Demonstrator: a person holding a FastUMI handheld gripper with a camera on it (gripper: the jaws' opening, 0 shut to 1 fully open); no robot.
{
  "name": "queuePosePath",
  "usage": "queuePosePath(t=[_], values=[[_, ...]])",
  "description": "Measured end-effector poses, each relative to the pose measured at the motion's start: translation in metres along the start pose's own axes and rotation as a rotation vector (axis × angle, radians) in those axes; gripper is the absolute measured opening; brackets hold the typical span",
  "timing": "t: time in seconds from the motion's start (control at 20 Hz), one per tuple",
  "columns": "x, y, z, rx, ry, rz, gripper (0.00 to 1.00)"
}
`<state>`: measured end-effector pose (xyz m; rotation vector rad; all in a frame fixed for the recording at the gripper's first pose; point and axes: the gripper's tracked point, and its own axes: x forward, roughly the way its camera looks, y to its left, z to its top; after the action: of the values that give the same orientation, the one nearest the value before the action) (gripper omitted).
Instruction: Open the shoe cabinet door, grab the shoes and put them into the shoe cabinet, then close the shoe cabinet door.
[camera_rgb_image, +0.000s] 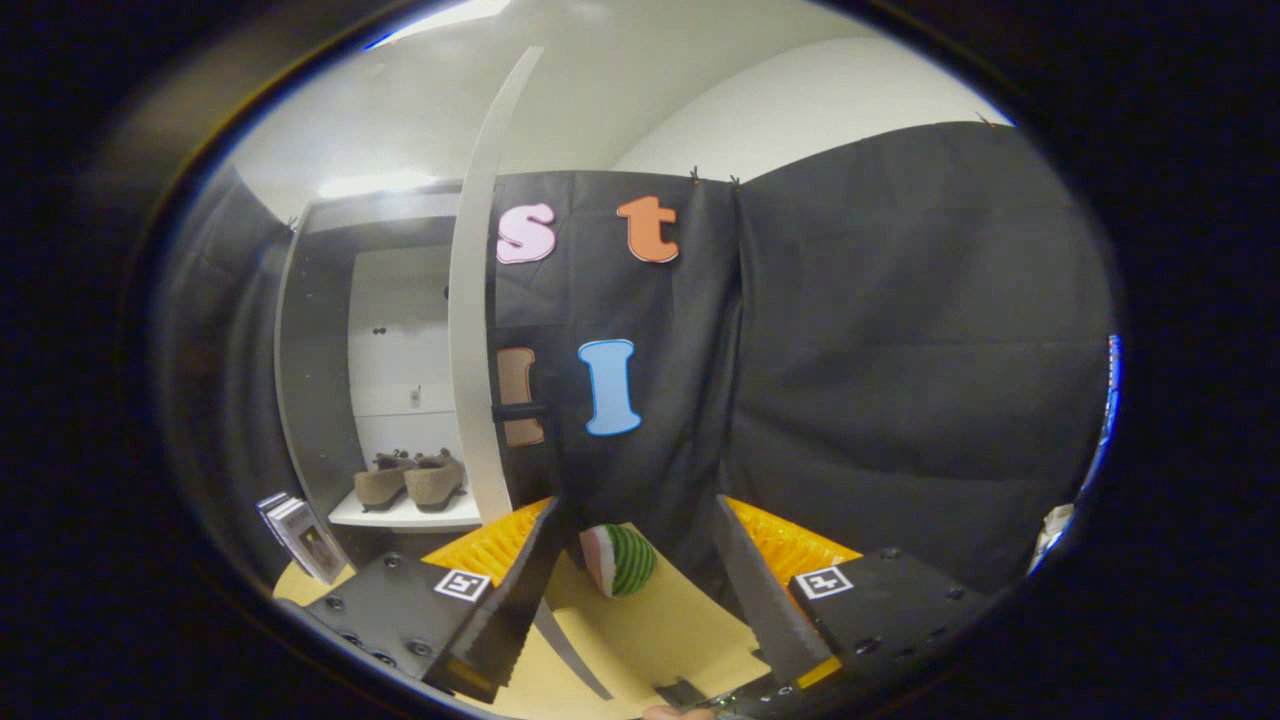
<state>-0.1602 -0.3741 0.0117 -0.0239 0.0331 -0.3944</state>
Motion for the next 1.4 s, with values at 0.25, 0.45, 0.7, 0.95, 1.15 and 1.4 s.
queuePosePath(t=[0.25,0.45,0.7,0.95,1.15,1.4], values=[[-0.001,0.014,-0.006,0.034,0.014,0.046,0.91],[-0.007,0.029,-0.007,0.050,0.014,0.090,0.89],[-0.018,0.070,-0.012,0.058,0.033,0.226,0.89],[-0.024,0.113,-0.017,0.042,0.045,0.350,0.89],[-0.025,0.147,-0.022,0.055,0.067,0.451,0.89],[-0.020,0.190,-0.026,0.090,0.095,0.531,0.89]])
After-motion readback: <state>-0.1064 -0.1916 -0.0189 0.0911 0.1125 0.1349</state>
